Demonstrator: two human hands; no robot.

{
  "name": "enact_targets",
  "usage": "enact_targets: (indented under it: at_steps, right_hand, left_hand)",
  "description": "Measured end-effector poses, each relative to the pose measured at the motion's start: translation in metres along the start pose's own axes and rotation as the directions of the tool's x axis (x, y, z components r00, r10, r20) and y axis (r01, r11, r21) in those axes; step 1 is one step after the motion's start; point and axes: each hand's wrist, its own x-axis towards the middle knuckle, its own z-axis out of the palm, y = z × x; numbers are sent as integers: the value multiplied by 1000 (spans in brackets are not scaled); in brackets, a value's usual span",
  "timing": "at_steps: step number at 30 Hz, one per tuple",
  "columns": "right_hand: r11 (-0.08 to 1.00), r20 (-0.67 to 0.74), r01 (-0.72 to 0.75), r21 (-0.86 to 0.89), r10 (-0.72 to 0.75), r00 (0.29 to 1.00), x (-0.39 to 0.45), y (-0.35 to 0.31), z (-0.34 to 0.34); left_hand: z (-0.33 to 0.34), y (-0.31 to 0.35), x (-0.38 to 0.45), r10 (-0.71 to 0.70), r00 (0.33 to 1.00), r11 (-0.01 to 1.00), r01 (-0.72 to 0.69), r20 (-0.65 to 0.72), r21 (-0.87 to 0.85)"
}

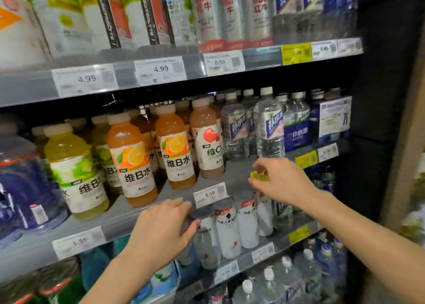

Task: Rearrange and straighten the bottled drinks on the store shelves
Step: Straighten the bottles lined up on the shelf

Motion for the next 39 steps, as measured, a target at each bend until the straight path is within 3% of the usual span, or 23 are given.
enact_targets:
  at_steps: [5,13,23,30,36,39]
  right_hand:
    - [942,-269,-121,314,210,940,29,32,-6]
    - [893,-241,-289,345,382,892,77,59,4]
    - [924,-375,-210,320,327,867,77,53,15]
    - [941,-336,-149,303,252,908,69,36,11]
    - [932,-310,-182,315,282,908,65,24,16]
    - [932,-401,-168,322,294,867,53,14,24]
  left_hand:
    - [7,14,12,-45,998,996,47,37,-71]
    - [12,18,24,-61,998,992,62,13,-107]
    - [20,12,21,-53,998,995,50,-33,-82]
    - [20,1,4,-86,995,996,84,-52,-42]
    - [15,-17,-31,-146,989,989,145,-16,-31]
    - [12,-33,-55,-170,985,985,170,-8,-3]
